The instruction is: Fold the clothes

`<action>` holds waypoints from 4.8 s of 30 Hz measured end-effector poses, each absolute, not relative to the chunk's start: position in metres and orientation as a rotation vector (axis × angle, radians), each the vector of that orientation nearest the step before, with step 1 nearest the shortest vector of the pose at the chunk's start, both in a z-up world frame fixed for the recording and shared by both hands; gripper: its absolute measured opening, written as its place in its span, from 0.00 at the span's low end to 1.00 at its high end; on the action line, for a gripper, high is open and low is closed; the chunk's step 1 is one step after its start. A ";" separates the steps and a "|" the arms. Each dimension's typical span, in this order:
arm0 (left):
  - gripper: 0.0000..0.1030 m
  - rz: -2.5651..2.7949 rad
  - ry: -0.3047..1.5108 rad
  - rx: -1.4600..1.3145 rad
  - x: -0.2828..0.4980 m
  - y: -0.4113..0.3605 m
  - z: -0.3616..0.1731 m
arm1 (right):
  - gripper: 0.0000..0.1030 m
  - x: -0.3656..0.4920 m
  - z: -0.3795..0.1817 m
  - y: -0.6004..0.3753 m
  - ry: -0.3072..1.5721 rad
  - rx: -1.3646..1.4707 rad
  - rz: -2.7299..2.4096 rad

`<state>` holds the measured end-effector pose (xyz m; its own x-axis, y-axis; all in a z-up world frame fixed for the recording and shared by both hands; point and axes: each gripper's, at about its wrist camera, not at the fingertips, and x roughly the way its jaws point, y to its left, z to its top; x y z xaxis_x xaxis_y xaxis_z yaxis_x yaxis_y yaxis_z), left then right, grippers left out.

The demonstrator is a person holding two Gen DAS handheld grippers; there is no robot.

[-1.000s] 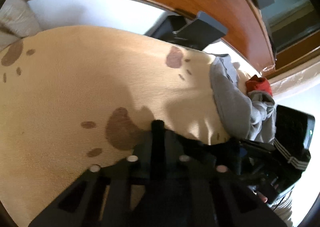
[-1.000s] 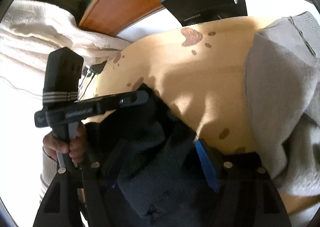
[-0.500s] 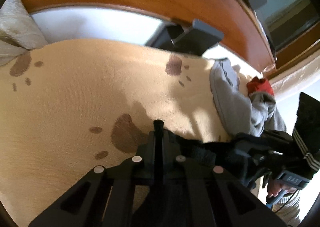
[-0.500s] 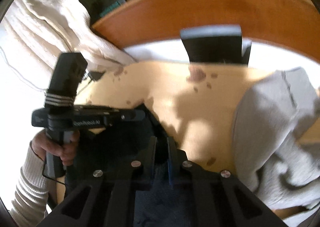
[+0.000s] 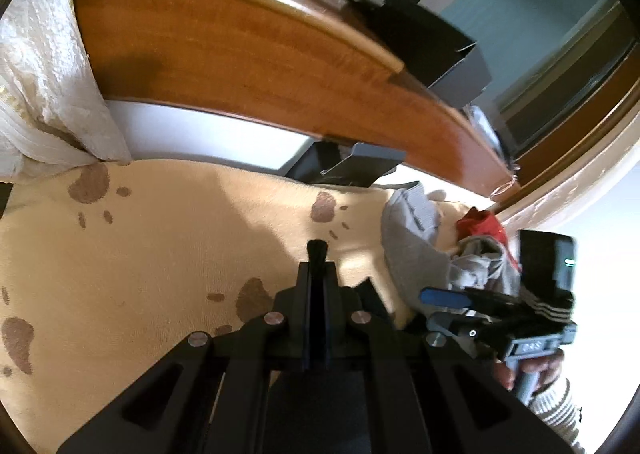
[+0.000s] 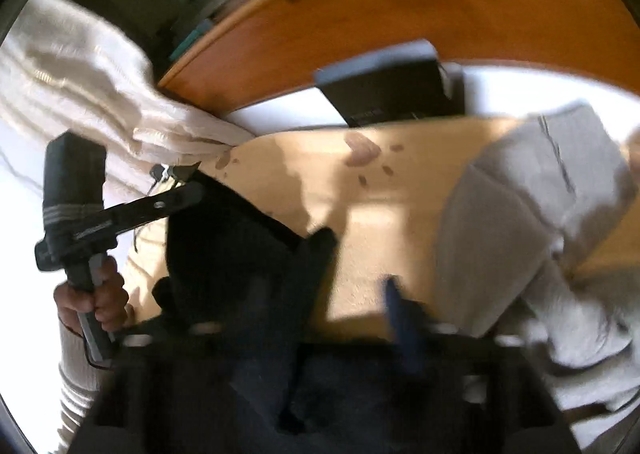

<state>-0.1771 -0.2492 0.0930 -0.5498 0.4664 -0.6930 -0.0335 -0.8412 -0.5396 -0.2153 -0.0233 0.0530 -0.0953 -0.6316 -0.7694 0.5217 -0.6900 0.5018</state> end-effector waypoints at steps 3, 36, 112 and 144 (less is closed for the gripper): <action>0.05 2.435 -0.686 -1.295 -0.175 -0.251 0.097 | 0.70 -0.223 0.043 -0.018 -0.228 1.412 -1.806; 0.05 2.475 -0.680 -1.170 -0.139 -0.268 0.116 | 0.04 -0.176 0.125 -0.082 0.461 0.794 -2.063; 0.70 2.202 -1.440 -1.293 -0.083 -0.280 0.018 | 0.32 -0.192 -0.004 -0.017 -0.360 1.392 -1.688; 0.71 2.590 -1.077 -1.327 -0.035 -0.278 0.065 | 0.72 -0.137 0.065 -0.001 0.242 1.019 -2.172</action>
<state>-0.0354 -0.2778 0.0650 -0.6335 0.3287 -0.7005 0.2649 -0.7584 -0.5955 -0.1369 -0.0012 0.0649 -0.4333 -0.5265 -0.7314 0.6748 -0.7276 0.1239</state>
